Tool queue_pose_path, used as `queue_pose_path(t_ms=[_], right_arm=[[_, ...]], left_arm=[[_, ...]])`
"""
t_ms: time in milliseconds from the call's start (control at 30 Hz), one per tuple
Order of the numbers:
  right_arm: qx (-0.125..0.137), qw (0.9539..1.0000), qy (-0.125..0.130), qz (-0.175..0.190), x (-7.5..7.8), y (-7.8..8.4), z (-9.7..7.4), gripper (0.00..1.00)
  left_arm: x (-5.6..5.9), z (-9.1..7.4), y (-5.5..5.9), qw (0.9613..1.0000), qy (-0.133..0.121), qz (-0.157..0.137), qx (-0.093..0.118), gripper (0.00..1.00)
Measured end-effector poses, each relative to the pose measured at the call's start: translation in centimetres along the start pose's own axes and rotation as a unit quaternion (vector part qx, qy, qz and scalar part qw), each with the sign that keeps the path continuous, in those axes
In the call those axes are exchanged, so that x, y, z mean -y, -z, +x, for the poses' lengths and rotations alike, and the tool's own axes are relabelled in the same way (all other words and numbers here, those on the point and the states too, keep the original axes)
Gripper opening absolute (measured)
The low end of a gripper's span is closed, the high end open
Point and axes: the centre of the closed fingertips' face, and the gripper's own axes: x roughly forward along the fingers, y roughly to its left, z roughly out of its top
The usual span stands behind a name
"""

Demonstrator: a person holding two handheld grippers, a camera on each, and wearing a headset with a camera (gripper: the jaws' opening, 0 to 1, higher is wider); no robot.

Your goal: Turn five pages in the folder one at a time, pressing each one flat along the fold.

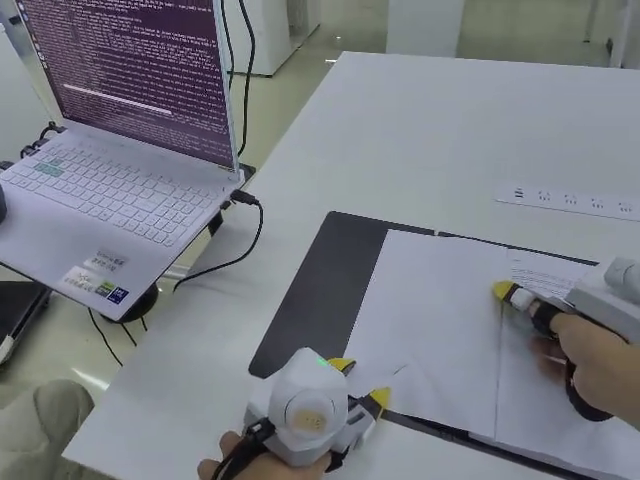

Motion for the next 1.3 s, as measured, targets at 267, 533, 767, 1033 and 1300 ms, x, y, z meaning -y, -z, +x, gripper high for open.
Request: queue_pose_path(t_ms=[267, 533, 767, 1033, 1300], right_arm=[[-0.011, 0.9997, -0.015, 0.017, -0.7, 1.1, -1.6, 0.00], [-0.018, 0.9989, -0.024, 0.037, -1.1, 2.3, -2.8, 0.00], [-0.033, 0.9979, -0.036, 0.043, -1.2, 3.8, -4.3, 0.00], [-0.051, 0.9961, -0.051, 0.050, -1.5, 5.6, -5.5, 0.00], [-0.062, 0.9950, -0.056, 0.055, -1.2, 7.2, -6.5, 0.00]], left_arm=[[0.1, -0.1, -0.1, 1.0000, 0.000, 0.001, 0.001, 0.30], [0.2, -0.1, -0.1, 1.0000, 0.001, 0.001, 0.002, 0.30], [0.2, -0.2, -0.2, 1.0000, 0.002, 0.001, 0.001, 0.30], [0.2, -0.3, -0.2, 1.0000, 0.005, 0.002, 0.000, 0.29], [0.2, -0.3, -0.2, 1.0000, 0.008, 0.005, -0.003, 0.29]])
